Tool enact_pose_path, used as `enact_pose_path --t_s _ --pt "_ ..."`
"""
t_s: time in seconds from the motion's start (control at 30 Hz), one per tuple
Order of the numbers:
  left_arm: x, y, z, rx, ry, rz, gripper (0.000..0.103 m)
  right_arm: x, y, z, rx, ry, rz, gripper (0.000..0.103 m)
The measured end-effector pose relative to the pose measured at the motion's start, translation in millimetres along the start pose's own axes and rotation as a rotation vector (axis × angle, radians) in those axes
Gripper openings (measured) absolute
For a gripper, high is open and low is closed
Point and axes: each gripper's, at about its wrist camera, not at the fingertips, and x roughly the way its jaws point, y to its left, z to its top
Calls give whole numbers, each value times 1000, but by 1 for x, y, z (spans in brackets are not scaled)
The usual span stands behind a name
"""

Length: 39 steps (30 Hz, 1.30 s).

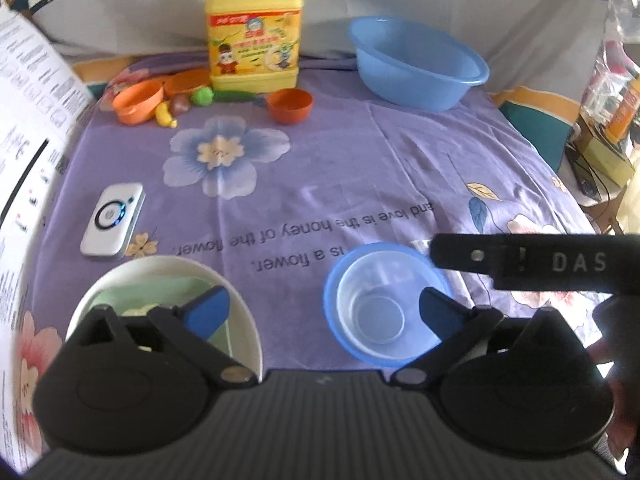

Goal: Organize plates and bowls
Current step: 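Open the right gripper to release the clear bowl, then move the right gripper toward the small orange bowl by the soap jug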

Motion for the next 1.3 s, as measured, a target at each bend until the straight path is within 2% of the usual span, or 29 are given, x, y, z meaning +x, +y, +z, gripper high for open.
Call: enact_pose_path --t_s 0.3,0.9,1.3 --pt "-4 15 -1 -52 -4 24 103 -2 -4 -4 6 1 -25 103" --pt "-1 16 1 -48 2 31 103 2 -5 -1 -8 2 -33 103" --pt "11 28 25 -51 1 54 103 11 -4 20 -1 -17 -47 103"
